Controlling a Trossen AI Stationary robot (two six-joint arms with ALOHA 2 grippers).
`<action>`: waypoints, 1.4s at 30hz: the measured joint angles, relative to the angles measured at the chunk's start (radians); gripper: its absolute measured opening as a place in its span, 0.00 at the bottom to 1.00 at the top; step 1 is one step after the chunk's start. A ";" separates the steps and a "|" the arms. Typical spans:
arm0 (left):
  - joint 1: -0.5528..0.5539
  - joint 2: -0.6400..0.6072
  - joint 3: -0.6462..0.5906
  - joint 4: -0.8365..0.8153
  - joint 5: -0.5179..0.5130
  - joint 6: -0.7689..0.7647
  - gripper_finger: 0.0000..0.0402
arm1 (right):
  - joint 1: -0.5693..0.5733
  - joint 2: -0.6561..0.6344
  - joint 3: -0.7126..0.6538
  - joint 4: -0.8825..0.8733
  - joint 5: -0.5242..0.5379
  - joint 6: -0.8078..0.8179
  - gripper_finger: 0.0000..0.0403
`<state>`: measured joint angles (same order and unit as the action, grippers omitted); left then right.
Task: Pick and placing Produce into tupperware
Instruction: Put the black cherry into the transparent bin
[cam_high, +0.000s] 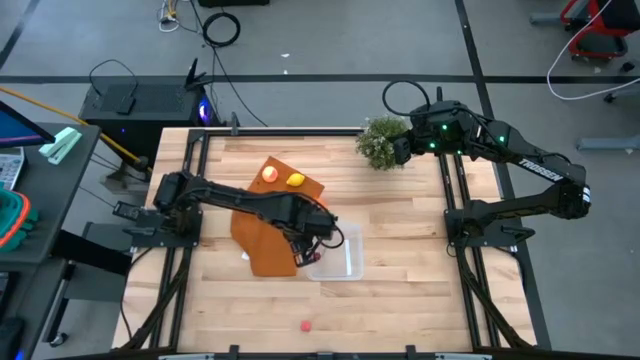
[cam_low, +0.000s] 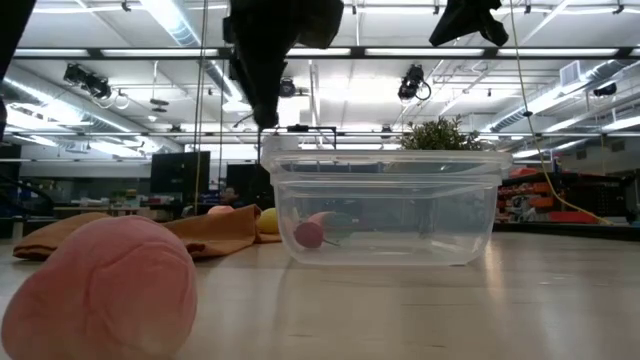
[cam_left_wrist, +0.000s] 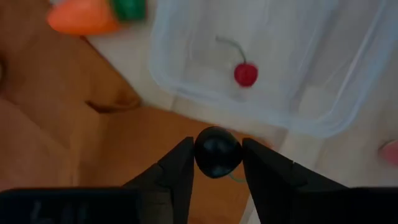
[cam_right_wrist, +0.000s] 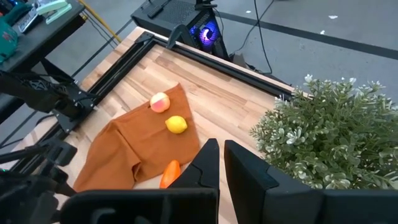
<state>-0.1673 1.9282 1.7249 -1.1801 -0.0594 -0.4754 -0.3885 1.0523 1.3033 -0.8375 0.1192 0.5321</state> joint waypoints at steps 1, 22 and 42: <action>0.005 0.000 0.009 0.002 0.000 0.002 0.36 | 0.000 0.000 0.000 0.000 0.000 -0.004 0.00; 0.031 0.062 0.066 0.036 0.030 0.147 0.33 | -0.002 0.000 0.000 0.000 0.000 -0.029 0.00; 0.034 0.295 0.293 -0.035 0.020 0.283 0.34 | -0.002 0.000 0.000 0.000 0.000 -0.016 0.00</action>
<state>-0.1337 2.2231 2.0176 -1.2155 -0.0398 -0.1920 -0.3908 1.0519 1.3033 -0.8379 0.1187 0.5159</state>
